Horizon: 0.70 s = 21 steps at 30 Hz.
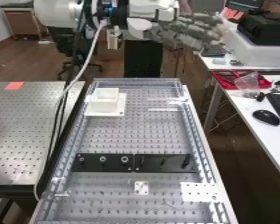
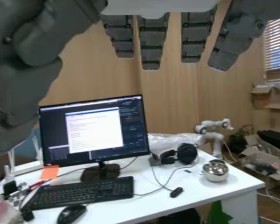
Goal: Grab the chopstick and place it in the clear container
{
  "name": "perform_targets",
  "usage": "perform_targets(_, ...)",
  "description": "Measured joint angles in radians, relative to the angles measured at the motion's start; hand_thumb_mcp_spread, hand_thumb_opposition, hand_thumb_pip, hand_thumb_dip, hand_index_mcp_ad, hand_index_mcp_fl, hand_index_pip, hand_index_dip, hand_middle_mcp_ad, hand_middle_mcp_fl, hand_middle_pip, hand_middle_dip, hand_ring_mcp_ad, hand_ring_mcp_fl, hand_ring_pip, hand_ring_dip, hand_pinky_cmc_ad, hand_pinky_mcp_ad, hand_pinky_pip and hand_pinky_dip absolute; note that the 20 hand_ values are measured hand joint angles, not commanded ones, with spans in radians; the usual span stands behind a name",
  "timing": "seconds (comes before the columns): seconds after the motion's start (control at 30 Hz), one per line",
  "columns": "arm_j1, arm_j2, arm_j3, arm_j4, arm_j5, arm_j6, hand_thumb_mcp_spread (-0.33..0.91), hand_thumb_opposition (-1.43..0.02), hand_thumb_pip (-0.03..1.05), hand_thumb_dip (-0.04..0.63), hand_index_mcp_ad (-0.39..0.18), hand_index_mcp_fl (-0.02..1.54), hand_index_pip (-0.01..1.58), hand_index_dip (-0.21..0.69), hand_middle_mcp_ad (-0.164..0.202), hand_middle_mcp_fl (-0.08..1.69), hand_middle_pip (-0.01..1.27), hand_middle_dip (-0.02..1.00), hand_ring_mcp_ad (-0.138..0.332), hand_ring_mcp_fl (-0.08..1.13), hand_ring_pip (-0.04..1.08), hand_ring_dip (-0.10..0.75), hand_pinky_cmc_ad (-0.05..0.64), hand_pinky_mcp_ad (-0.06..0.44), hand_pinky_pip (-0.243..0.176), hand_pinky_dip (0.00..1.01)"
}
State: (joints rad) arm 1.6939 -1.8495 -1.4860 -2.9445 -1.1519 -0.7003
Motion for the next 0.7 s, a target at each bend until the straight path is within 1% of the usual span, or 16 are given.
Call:
perform_targets(0.03, 0.001, -0.003, 0.004, -0.002, 0.01, -0.003, 0.0, -0.72, 0.62, -0.012, -0.009, 0.02, 0.05, 0.108, 0.063, 0.07, 0.13, 0.12, 0.202, 0.01, 0.09, 0.016, 0.363, 0.246, -0.096, 0.19)
perform_targets(0.07, 0.002, -0.004, 0.006, -0.003, 0.012, -0.004, 0.01, -0.72, 0.62, -0.012, -0.009, 0.02, 0.05, 0.108, 0.073, 0.07, 0.13, 0.12, 0.202, 0.01, 0.09, 0.016, 0.363, 0.246, -0.096, 0.19)
perform_targets(0.1, 0.003, -0.007, 0.011, -0.006, 0.014, -0.006, -0.01, -0.72, 0.62, -0.024, -0.012, 0.02, 0.05, 0.108, 0.07, 0.07, 0.12, 0.12, 0.202, 0.01, 0.09, 0.016, 0.363, 0.246, -0.096, 0.18)
perform_targets(0.17, 0.002, -0.013, 0.022, -0.011, 0.014, -0.008, -0.03, -0.72, 0.62, -0.026, -0.01, 0.02, 0.06, 0.112, 0.073, 0.07, 0.13, 0.12, 0.202, 0.01, 0.09, 0.016, 0.361, 0.246, -0.096, 0.18)
perform_targets(0.2, 0.001, -0.016, 0.028, -0.014, 0.013, -0.009, -0.04, -0.72, 0.62, -0.026, -0.009, 0.02, 0.05, 0.091, 0.073, 0.07, 0.13, 0.12, 0.204, 0.01, 0.09, 0.016, 0.365, 0.244, -0.096, 0.18)
perform_targets(0.33, -0.004, -0.026, 0.042, -0.018, -0.007, -0.02, -0.05, -0.72, 0.62, -0.042, -0.012, 0.02, 0.06, 0.094, 0.072, 0.07, 0.13, 0.12, 0.208, 0.01, 0.09, 0.016, 0.365, 0.248, -0.096, 0.18)
perform_targets(0.4, -0.007, -0.031, 0.051, -0.02, -0.021, -0.025, -0.05, -0.72, 0.63, -0.038, -0.009, 0.02, 0.06, 0.094, 0.075, 0.07, 0.13, 0.12, 0.218, 0.01, 0.09, 0.016, 0.365, 0.244, -0.096, 0.18)
perform_targets(0.43, -0.009, -0.033, 0.053, -0.021, -0.034, -0.028, -0.05, -0.72, 0.63, -0.038, -0.009, 0.02, 0.06, 0.094, 0.075, 0.07, 0.13, 0.12, 0.218, 0.01, 0.09, 0.016, 0.347, 0.246, -0.096, 0.18)
perform_targets(0.53, -0.01, -0.037, 0.062, -0.022, -0.041, -0.032, -0.05, -0.72, 0.63, -0.038, -0.021, 0.02, 0.06, 0.086, 0.068, 0.07, 0.13, 0.12, 0.218, 0.01, 0.09, 0.016, 0.349, 0.246, -0.096, 0.18)
perform_targets(0.57, -0.011, -0.038, 0.064, -0.023, -0.039, -0.032, -0.05, -0.72, 0.63, -0.037, -0.012, 0.02, 0.06, 0.086, 0.075, 0.07, 0.13, 0.12, 0.218, 0.01, 0.09, 0.016, 0.346, 0.246, -0.096, 0.18)
perform_targets(0.67, -0.012, -0.041, 0.069, -0.027, -0.045, -0.031, -0.05, -0.72, 0.64, -0.038, -0.009, 0.02, 0.06, 0.086, 0.073, 0.07, 0.13, 0.12, 0.218, 0.01, 0.09, 0.016, 0.346, 0.243, -0.096, 0.18)
perform_targets(0.7, -0.011, -0.042, 0.07, -0.027, -0.049, -0.029, -0.05, -0.73, 0.64, -0.038, -0.016, 0.02, 0.06, 0.086, 0.068, 0.07, 0.13, 0.12, 0.218, 0.01, 0.09, 0.016, 0.346, 0.246, -0.096, 0.18)
